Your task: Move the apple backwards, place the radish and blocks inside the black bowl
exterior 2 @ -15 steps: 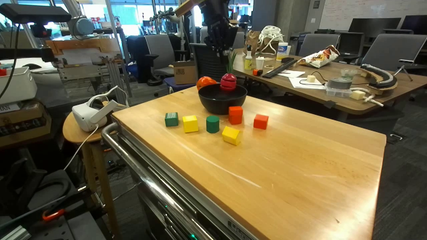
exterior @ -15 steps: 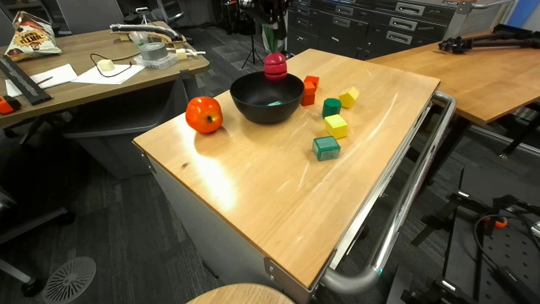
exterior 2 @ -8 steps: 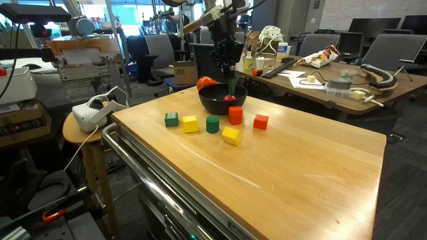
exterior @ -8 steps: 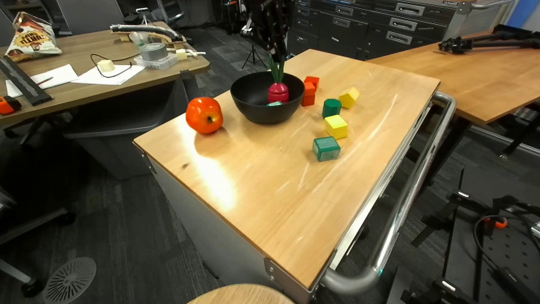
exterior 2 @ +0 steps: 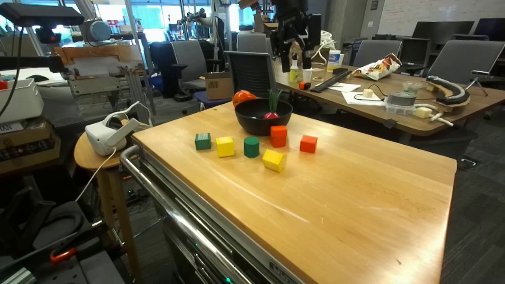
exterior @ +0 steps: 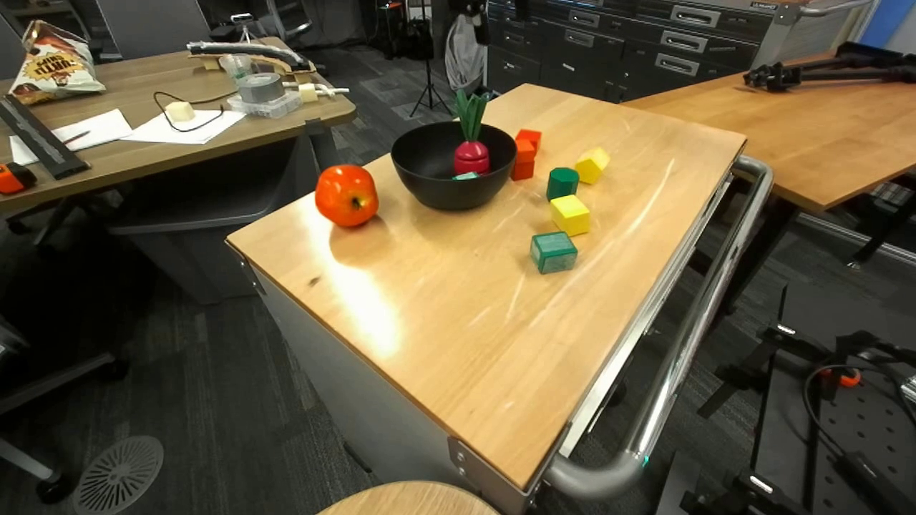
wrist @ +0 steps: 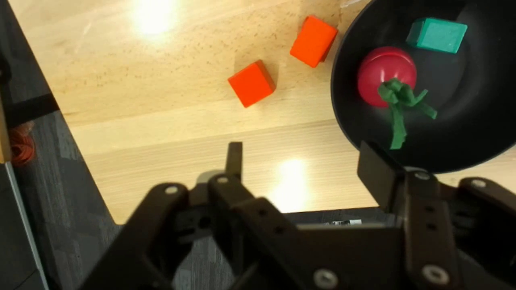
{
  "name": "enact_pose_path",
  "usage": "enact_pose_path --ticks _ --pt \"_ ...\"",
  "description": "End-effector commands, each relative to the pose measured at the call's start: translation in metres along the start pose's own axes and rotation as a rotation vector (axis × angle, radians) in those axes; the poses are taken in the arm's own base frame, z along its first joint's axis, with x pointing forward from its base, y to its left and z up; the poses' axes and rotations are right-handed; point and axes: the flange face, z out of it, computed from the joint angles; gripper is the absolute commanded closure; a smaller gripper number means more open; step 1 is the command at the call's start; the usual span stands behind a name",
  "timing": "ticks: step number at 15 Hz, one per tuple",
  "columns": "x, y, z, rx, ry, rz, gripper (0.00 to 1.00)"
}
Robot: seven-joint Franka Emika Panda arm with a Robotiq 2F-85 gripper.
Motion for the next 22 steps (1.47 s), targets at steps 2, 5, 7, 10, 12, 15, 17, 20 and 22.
enact_pose_path --ticks 2,5,7,10,12,15,17,20,22 --pt "-0.001 0.077 0.015 0.146 -0.08 0.189 0.0" --pt "0.002 0.097 0.045 0.167 -0.109 0.323 0.0" --pt "0.003 0.103 0.049 0.145 -0.123 0.28 0.0" --pt "0.011 0.094 0.056 0.121 -0.074 0.329 0.0" --pt "0.021 0.09 0.07 0.125 -0.058 0.37 0.0" --pt "0.035 0.086 0.102 0.129 -0.034 0.445 0.0" --pt "0.04 0.083 0.123 0.117 -0.044 0.474 0.0" --pt "0.043 0.079 0.145 0.11 -0.054 0.509 0.0" --pt "0.042 0.073 0.153 0.115 -0.079 0.509 0.0"
